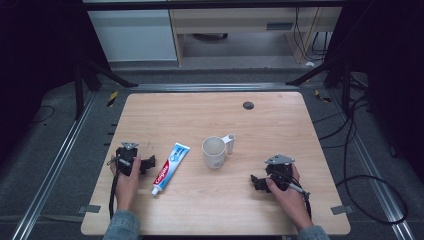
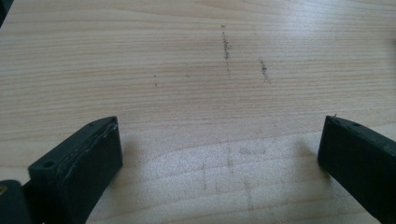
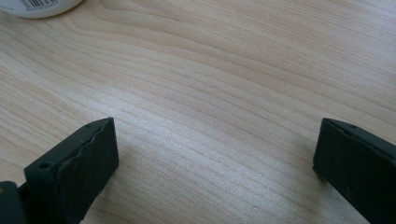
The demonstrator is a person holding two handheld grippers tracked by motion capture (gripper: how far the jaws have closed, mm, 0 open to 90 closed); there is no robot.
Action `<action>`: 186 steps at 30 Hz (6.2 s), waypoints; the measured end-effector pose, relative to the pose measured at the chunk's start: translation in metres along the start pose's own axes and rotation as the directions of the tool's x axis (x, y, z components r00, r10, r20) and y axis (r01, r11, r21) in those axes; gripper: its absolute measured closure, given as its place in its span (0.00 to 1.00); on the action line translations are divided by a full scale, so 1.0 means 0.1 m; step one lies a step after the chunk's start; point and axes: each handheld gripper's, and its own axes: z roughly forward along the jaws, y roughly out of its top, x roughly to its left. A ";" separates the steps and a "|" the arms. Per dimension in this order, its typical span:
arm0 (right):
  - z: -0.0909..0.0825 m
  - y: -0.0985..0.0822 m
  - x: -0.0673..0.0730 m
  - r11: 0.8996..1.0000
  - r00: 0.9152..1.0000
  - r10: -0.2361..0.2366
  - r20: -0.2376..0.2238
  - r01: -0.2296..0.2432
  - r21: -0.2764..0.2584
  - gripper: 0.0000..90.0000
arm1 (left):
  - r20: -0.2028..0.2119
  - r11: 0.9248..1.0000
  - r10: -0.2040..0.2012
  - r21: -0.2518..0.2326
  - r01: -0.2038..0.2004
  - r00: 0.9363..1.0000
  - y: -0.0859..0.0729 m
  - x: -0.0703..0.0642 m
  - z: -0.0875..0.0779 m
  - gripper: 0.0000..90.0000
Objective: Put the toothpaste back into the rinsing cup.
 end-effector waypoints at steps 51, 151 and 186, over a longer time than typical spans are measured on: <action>-0.01 -0.01 0.01 1.000 1.000 0.001 0.004 -0.001 0.000 0.00 | 0.261 0.881 0.330 0.260 -0.395 0.907 0.93 -0.97 -0.54 0.11; -0.01 -0.01 0.00 1.000 1.000 -0.004 -0.004 0.004 -0.001 0.00 | 0.243 0.807 0.297 0.453 -0.379 0.924 0.78 -1.17 0.03 0.80; 0.02 0.02 -0.01 1.000 1.000 -0.006 -0.003 0.006 -0.001 0.00 | 0.220 0.972 0.234 -0.085 -0.220 0.947 1.15 -1.17 -0.82 0.81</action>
